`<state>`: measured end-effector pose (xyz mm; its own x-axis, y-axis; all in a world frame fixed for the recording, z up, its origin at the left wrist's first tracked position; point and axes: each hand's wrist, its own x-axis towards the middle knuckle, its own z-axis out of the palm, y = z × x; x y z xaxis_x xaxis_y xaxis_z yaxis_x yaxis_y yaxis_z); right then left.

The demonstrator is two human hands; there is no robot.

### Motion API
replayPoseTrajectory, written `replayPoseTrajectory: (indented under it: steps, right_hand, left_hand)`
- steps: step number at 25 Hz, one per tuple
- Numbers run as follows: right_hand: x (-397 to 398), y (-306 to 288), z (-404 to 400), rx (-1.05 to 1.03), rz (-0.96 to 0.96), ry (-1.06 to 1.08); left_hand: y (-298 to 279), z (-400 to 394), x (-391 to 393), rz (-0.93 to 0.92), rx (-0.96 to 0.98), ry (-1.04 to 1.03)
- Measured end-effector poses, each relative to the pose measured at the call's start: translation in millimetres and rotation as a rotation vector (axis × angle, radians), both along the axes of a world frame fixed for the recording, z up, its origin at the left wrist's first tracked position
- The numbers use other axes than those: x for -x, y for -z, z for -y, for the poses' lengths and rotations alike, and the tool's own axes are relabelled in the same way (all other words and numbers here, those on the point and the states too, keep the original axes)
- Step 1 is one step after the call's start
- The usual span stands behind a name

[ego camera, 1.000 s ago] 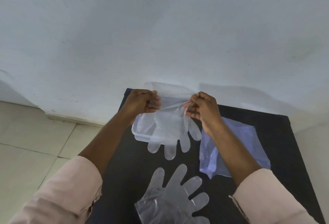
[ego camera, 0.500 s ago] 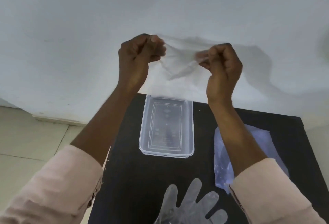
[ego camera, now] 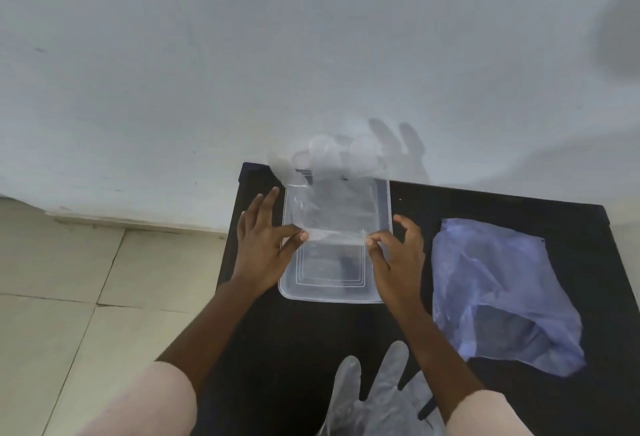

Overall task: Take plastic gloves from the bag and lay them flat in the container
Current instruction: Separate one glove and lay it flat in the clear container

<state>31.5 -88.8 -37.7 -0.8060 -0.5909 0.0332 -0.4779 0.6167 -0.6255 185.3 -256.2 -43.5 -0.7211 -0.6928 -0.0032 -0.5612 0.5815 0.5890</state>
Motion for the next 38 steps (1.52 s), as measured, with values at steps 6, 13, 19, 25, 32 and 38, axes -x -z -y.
replayPoseTrajectory:
  steps: [6, 13, 19, 25, 32, 38]
  right_hand:
    - [-6, 9, 1, -0.121, -0.009, 0.015]
    - [-1, 7, -1, -0.215, 0.071, 0.008]
    - [10, -2, -6, -0.317, 0.116, -0.111]
    - [11, -19, -8, -0.459, 0.043, -0.248]
    - [22, -33, -9, -0.703, -0.007, -0.436]
    - [24, -35, -8, -0.754, 0.015, -0.469]
  left_hand:
    - [-11, 1, 7, 0.187, -0.021, 0.011]
    - [-24, -3, 10, 0.356, 0.043, 0.053]
    - [-24, -16, 2, 0.338, 0.335, 0.136]
    - [-25, -15, 2, 0.566, 0.328, 0.455]
    - [-26, -7, 2, 0.598, 0.285, 0.554]
    - [-23, -8, 1, 0.649, 0.337, 0.564]
